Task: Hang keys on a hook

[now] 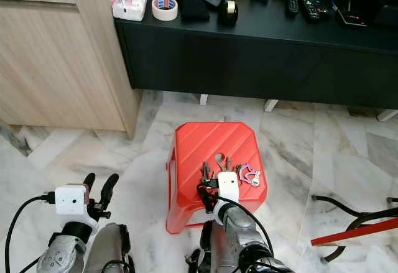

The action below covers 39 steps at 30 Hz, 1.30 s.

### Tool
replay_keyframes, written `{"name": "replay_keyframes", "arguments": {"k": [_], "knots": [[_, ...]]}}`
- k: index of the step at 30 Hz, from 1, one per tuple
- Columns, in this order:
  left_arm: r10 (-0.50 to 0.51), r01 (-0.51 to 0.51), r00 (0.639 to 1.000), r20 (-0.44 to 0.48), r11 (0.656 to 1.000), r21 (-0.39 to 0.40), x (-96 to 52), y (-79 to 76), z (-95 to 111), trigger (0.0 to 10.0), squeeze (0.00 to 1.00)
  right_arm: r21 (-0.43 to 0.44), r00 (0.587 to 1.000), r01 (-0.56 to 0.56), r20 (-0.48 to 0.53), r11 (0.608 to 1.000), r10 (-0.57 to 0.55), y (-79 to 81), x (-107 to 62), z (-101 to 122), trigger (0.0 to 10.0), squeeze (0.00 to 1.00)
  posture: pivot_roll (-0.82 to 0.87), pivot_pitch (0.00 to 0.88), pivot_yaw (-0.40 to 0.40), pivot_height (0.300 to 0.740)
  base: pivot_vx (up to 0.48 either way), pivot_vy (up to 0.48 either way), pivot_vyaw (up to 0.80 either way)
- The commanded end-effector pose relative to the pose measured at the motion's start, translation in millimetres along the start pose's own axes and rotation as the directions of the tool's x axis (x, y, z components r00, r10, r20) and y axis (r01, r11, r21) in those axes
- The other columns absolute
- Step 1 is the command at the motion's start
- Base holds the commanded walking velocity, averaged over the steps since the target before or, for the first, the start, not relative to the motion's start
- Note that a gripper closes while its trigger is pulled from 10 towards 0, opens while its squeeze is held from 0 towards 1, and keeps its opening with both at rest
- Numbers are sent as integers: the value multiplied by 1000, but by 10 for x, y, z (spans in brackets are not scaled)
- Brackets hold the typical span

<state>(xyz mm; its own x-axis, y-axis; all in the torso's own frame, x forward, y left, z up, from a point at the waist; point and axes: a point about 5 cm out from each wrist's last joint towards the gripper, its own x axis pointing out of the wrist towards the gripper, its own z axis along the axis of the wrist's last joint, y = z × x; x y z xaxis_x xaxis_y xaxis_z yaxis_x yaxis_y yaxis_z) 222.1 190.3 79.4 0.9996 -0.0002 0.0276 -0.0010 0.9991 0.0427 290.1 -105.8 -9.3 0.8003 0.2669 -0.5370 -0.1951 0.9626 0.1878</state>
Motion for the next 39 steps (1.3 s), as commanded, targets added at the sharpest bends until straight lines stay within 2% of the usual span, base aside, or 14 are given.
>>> {"name": "replay_keyframes", "arguments": {"k": [1,27,39], "knots": [[-7,7,999,-33,1000,-2,-44,-44,-48,10000,0,18,999,21,-46,1000,-20,-47,-43,-156,0,0,84,287,-170,626,0,0,0],[-38,40,999,-35,998,44,-17,-102,-59,10000,0,18,1000,11,-14,1000,-11,-55,-70,-202,0,0,76,280,-171,626,0,0,0],[-48,50,998,-33,997,51,42,-131,-70,10000,0,6,1000,21,12,1000,-21,-59,-63,-160,0,0,72,259,-170,626,0,0,0]]}}
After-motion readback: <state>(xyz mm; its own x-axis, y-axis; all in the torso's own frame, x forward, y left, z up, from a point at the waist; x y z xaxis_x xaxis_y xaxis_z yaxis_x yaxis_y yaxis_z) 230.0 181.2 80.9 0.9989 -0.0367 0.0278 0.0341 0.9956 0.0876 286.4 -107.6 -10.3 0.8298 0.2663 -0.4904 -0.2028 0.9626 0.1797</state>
